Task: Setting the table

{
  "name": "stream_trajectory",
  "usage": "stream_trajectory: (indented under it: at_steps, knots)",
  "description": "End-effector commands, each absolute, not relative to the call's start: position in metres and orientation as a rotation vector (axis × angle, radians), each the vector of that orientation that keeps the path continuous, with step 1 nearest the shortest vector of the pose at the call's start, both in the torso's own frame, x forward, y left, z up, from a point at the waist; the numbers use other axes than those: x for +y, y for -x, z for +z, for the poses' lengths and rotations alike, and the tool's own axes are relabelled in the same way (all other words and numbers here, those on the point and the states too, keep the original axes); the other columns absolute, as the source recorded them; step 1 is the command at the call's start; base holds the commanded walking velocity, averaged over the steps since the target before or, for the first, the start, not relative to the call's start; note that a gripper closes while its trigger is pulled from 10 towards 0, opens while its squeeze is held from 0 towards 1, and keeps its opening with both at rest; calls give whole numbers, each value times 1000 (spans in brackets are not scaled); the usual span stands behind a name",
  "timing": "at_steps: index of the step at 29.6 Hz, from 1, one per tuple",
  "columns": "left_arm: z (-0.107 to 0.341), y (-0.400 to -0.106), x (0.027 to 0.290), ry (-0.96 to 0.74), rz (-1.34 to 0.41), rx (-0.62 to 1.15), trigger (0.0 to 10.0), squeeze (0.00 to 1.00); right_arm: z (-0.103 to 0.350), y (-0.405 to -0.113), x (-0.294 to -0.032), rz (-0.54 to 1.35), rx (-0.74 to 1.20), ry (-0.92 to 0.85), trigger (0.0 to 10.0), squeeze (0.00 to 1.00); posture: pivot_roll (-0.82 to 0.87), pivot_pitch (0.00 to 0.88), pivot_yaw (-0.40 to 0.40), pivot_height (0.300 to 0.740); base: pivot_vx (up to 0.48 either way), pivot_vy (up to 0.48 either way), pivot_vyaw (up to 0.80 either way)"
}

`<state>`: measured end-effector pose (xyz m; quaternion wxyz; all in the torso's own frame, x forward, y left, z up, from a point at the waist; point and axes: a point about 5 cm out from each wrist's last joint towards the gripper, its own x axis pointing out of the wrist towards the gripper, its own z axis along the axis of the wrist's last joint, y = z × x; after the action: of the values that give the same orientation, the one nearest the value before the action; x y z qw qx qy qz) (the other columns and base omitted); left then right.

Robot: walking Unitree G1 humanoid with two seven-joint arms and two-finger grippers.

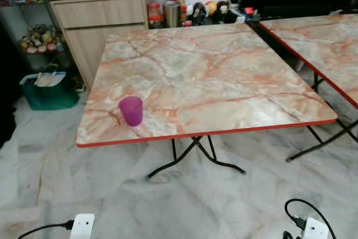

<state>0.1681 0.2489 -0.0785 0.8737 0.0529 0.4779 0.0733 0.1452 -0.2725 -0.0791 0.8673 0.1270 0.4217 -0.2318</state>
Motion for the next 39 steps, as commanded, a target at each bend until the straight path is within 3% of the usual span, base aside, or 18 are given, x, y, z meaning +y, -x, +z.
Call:
stream_trajectory:
  at_steps: [1,10,39]
  knots:
    - [-77,-171,250,-115,160,995,10000,0,-80,-144,-271,-475,895,-253,10000,0,80,0,3,740,259,0,0]
    - [-76,-173,250,-114,164,993,10000,0,-80,-144,-272,-497,888,-278,10000,0,79,4,8,740,263,0,681]
    - [-76,-174,250,-120,177,995,10000,0,-78,-147,-275,-470,893,-268,10000,0,93,23,7,740,234,0,0]
